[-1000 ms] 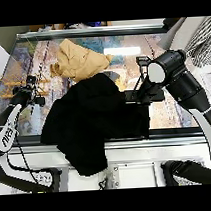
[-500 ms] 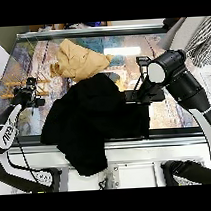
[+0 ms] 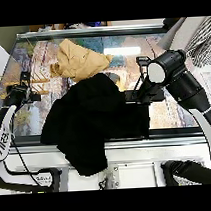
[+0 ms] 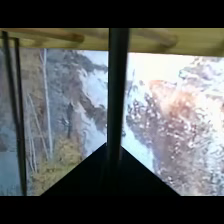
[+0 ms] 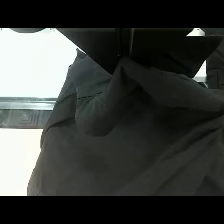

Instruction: Fold the clothes and pants, and hang the long-sleeved shirts on hangers.

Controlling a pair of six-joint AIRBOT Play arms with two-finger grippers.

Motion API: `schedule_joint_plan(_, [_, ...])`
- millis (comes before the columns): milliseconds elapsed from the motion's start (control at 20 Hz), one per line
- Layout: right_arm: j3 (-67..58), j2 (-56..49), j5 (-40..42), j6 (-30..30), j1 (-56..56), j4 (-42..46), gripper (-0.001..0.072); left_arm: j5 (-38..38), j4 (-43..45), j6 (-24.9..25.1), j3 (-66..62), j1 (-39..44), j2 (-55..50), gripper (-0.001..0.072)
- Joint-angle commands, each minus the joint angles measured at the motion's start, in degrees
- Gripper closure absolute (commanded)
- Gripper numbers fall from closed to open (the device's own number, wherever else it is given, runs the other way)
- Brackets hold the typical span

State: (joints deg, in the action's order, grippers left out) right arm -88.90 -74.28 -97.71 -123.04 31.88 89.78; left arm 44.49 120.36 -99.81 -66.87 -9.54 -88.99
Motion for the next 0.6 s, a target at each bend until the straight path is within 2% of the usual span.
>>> schedule_joint_plan(0, [0.02,-0.04,-0.02,0.0,0.04,-0.02,0.0692,0.02,-0.39,-0.02,-0.02,0.04,6.67,0.069])
schedule_joint_plan(200, [0.02,-0.04,-0.02,0.0,0.04,-0.02,0.0692,1.33,-0.52,0.22,-0.02,1.75,14.34,0.069])
schedule_joint_plan(400, [0.02,-0.04,-0.02,0.0,0.04,-0.02,0.0692,6.73,-0.57,4.17,-0.02,9.22,20.63,0.0689])
schedule_joint_plan(450, [0.02,-0.04,-0.02,0.0,0.04,-0.02,0.0692,8.09,-0.74,6.14,-0.02,11.41,22.05,0.069])
schedule_joint_plan(550, [0.02,-0.04,-0.02,0.0,0.04,-0.02,0.0692,10.71,-7.15,16.09,-0.04,15.15,25.27,0.069])
